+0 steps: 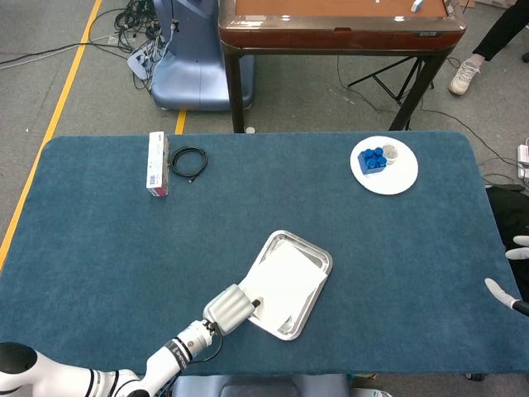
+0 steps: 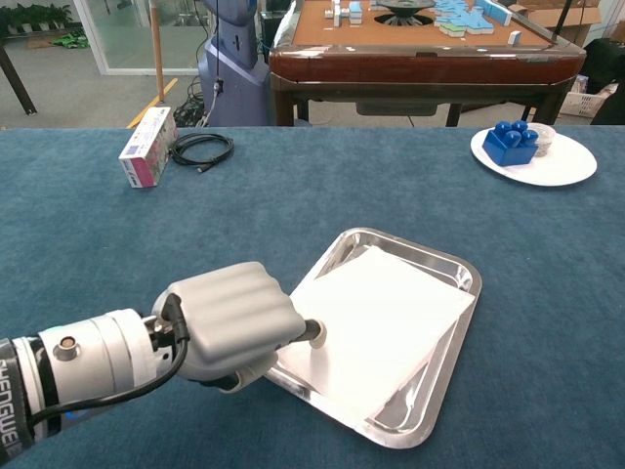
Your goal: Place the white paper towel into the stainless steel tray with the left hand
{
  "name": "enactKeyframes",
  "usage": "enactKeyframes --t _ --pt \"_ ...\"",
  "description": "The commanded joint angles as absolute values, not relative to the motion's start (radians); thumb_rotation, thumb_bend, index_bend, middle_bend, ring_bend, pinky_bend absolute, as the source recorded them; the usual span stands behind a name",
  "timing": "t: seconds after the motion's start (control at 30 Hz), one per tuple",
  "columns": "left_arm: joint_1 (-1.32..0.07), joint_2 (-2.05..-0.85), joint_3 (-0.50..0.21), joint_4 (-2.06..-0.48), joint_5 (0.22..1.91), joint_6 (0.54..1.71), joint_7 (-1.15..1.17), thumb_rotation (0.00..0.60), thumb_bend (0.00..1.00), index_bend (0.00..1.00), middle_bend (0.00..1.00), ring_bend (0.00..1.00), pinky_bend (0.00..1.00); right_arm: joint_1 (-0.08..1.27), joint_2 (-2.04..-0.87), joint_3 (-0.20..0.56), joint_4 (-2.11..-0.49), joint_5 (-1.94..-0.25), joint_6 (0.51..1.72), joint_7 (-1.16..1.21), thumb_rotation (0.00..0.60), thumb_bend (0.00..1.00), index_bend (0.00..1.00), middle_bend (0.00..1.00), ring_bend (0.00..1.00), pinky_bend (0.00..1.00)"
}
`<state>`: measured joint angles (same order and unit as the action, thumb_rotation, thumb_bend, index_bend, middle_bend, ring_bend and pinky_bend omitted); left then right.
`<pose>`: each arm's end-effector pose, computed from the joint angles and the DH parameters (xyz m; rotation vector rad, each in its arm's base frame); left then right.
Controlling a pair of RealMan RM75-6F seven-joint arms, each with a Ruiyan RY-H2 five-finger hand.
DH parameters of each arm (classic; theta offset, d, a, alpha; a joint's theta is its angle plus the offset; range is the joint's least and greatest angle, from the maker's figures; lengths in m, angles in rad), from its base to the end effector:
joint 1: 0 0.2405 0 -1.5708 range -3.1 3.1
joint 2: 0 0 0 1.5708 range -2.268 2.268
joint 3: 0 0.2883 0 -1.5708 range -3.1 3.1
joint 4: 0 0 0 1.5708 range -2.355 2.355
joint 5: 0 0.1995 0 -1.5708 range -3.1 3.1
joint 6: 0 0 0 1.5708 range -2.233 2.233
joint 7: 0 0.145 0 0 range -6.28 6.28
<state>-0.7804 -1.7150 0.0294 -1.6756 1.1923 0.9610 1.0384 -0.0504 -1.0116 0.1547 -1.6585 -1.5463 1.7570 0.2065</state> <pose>-0.1114 0.2539 -0.0887 -2.3729 -0.2883 -0.7100 -0.3212 -0.1513 0.2616 1.1259 -0.7576 1.1820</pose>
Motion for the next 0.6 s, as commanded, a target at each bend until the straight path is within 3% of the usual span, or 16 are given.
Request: enactKeyframes --t 0.03,0.6 --pt "-0.784 -1.718 0.035 -1.684 1.19 0.964 1.048 0.6 0.63 0.26 1.0 0.99 1.0 -0.051 -1.012 0.155 -1.658 -1.546 1.757 0.207 0.6 0.12 0.45 0.35 0.27 0.43" --pt "-0.806 -1.741 0.043 -1.71 1.151 0.982 1.104 0.6 0.63 0.26 1.0 0.99 1.0 -0.051 -1.012 0.155 -1.657 -1.547 1.756 0.208 0.6 0.12 0.45 0.35 0.27 0.43"
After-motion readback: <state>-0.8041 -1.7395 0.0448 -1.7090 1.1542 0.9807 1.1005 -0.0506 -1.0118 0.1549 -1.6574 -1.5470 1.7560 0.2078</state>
